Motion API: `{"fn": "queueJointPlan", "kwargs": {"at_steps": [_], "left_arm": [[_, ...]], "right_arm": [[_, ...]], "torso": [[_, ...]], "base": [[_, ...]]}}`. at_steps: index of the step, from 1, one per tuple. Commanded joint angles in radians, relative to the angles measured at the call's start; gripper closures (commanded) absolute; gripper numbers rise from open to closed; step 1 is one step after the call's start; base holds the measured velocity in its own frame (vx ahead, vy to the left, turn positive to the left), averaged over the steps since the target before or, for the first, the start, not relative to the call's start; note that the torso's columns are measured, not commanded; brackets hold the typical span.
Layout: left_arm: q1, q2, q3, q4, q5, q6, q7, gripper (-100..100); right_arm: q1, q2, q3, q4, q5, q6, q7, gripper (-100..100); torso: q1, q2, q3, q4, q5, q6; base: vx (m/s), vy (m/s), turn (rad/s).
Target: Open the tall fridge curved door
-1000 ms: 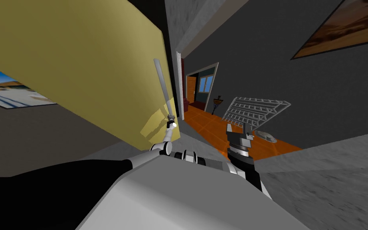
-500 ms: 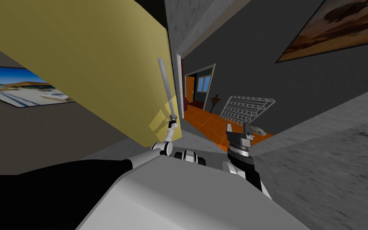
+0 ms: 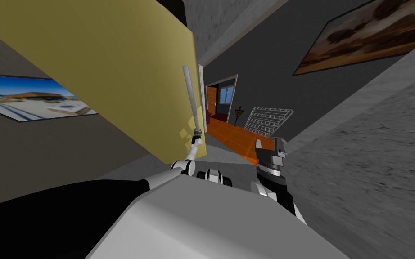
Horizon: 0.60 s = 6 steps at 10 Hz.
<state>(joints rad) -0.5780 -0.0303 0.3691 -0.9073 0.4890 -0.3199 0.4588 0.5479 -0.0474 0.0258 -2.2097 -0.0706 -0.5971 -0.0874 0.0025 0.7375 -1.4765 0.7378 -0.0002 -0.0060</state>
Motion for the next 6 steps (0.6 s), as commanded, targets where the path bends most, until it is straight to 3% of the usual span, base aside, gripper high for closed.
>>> {"fn": "queueJointPlan", "kwargs": {"at_steps": [1,6], "left_arm": [[0.005,-0.001,-0.021,-0.007,-0.002,0.006,0.007,100],[0.008,-0.012,-0.114,-0.009,-0.007,0.022,0.047,100]], "right_arm": [[0.000,0.000,0.000,0.000,0.000,0.000,0.000,0],[0.000,0.000,0.000,0.000,0.000,0.000,0.000,0]], "torso": [[0.001,0.003,0.001,0.000,0.000,0.002],[0.002,0.000,0.000,0.002,0.000,0.001]], "base": [[-0.235,0.078,-0.066],[-0.299,0.103,-0.106]]}}
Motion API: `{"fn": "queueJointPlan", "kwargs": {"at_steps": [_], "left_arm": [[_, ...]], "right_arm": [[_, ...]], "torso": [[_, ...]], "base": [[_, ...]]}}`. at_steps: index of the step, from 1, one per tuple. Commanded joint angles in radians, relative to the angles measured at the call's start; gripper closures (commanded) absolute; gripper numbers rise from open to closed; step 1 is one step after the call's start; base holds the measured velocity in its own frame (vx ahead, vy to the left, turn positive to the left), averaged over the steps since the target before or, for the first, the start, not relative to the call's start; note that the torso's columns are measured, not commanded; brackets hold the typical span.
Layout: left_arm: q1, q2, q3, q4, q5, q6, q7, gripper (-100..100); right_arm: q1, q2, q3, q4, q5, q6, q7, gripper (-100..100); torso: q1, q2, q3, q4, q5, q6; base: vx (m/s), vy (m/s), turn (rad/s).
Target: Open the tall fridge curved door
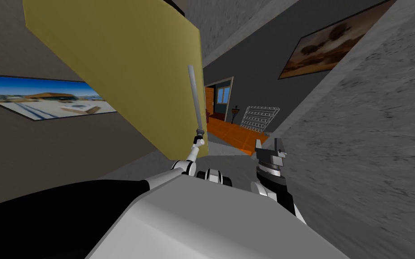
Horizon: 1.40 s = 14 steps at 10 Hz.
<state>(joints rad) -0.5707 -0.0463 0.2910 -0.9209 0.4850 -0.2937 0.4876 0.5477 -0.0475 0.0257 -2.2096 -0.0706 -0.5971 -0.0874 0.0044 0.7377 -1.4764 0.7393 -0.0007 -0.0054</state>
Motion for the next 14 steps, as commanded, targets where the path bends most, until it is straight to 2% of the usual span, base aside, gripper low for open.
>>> {"fn": "queueJointPlan", "kwargs": {"at_steps": [1,2,4,6,7,8,9,10,11,13,14], "left_arm": [[0.001,0.004,-0.036,0.004,-0.003,-0.005,0.018,100],[0.002,0.001,-0.060,0.004,-0.004,-0.001,0.028,100],[0.002,0.001,-0.057,0.005,-0.003,0.001,0.030,100],[0.009,0.000,-0.104,0.000,-0.002,0.010,0.052,100],[0.009,0.000,-0.104,0.000,-0.002,0.010,0.052,100],[0.011,0.001,-0.127,-0.004,-0.001,0.014,0.062,100],[0.011,0.001,-0.127,-0.004,-0.001,0.014,0.062,100],[0.014,0.002,-0.150,-0.008,-0.001,0.017,0.073,100],[0.014,0.002,-0.150,-0.008,-0.001,0.017,0.073,100],[0.018,0.003,-0.196,-0.016,0.000,0.023,0.094,100],[0.018,0.003,-0.196,-0.016,0.000,0.023,0.094,100]], "right_arm": [[0.000,0.000,0.000,0.000,0.000,0.000,0.000,0],[0.000,0.000,0.000,0.000,0.000,0.000,0.000,0],[0.000,0.000,0.000,0.000,0.000,0.000,0.000,0],[0.000,0.000,0.000,0.000,0.000,0.000,0.000,0],[0.000,0.000,0.000,0.000,0.000,0.000,0.000,0],[0.000,0.000,0.000,0.000,0.000,0.000,0.000,0],[0.000,0.000,0.000,0.000,0.000,0.000,0.000,0],[0.000,0.000,0.000,0.000,0.000,0.000,0.000,0],[0.000,0.000,0.000,0.000,0.000,0.000,0.000,0],[0.000,0.000,0.000,0.000,0.000,0.000,0.000,0],[0.000,0.000,0.000,0.000,0.000,0.000,0.000,0]], "torso": [[-0.002,0.001,0.000,-0.001,0.000,0.002],[-0.006,-0.001,0.000,-0.001,-0.001,0.002],[-0.005,0.000,0.000,-0.001,0.000,0.004],[-0.004,0.000,0.000,-0.002,0.000,0.007],[-0.002,0.002,0.001,-0.002,0.001,0.008],[-0.003,0.002,0.001,-0.002,0.001,0.004],[-0.003,0.002,0.001,-0.002,0.001,0.004],[-0.004,0.000,0.000,-0.001,0.000,0.002],[-0.001,0.001,0.000,-0.001,0.000,0.002],[0.001,0.001,0.001,0.000,0.001,0.000],[0.002,0.002,0.001,0.000,0.001,0.002]], "base": [[-0.247,0.048,-0.057],[-0.246,0.080,-0.067],[-0.168,0.049,-0.039],[-0.185,0.138,-0.131],[-0.233,0.156,-0.111],[-0.253,0.147,-0.124],[-0.226,0.115,-0.074],[-0.244,0.149,-0.100],[-0.208,0.132,-0.082],[-0.231,0.171,-0.141],[-0.241,0.164,-0.099]]}}
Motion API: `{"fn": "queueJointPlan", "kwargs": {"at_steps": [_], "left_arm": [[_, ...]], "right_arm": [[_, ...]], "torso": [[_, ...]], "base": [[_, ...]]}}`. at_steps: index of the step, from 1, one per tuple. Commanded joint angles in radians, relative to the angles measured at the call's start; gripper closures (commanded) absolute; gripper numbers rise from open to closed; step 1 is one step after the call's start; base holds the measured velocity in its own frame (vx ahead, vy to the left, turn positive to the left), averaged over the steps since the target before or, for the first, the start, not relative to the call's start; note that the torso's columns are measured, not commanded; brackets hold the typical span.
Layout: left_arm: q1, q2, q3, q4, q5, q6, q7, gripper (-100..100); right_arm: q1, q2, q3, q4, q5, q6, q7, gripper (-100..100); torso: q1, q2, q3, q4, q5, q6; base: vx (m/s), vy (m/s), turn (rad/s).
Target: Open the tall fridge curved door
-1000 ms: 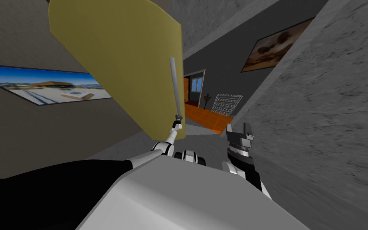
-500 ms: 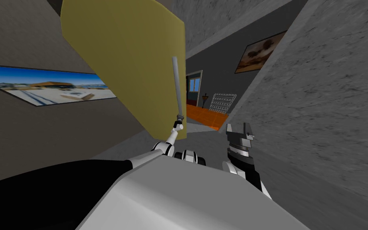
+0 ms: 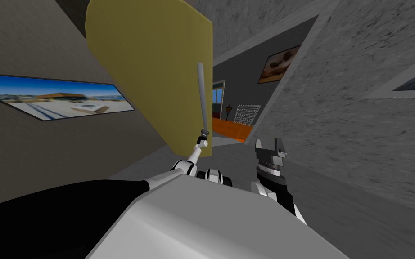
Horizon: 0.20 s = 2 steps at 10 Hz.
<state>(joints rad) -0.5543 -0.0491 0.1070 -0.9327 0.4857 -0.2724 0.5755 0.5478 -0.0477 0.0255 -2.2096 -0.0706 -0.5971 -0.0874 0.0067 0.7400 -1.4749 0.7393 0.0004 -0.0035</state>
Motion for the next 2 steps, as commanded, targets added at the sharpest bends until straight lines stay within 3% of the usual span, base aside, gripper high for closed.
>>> {"fn": "queueJointPlan", "kwargs": {"at_steps": [1,2], "left_arm": [[0.004,0.006,-0.035,-0.008,0.000,0.005,0.017,100],[0.004,0.006,-0.035,-0.008,0.000,0.005,0.017,100]], "right_arm": [[0.000,0.000,0.000,0.000,0.000,0.000,0.000,0],[0.000,0.000,0.000,0.000,0.000,0.000,0.000,0]], "torso": [[-0.002,0.000,0.000,0.000,0.000,-0.004],[-0.002,0.000,0.000,0.000,0.000,-0.004]], "base": [[-0.253,0.143,-0.097],[-0.213,0.091,-0.058]]}}
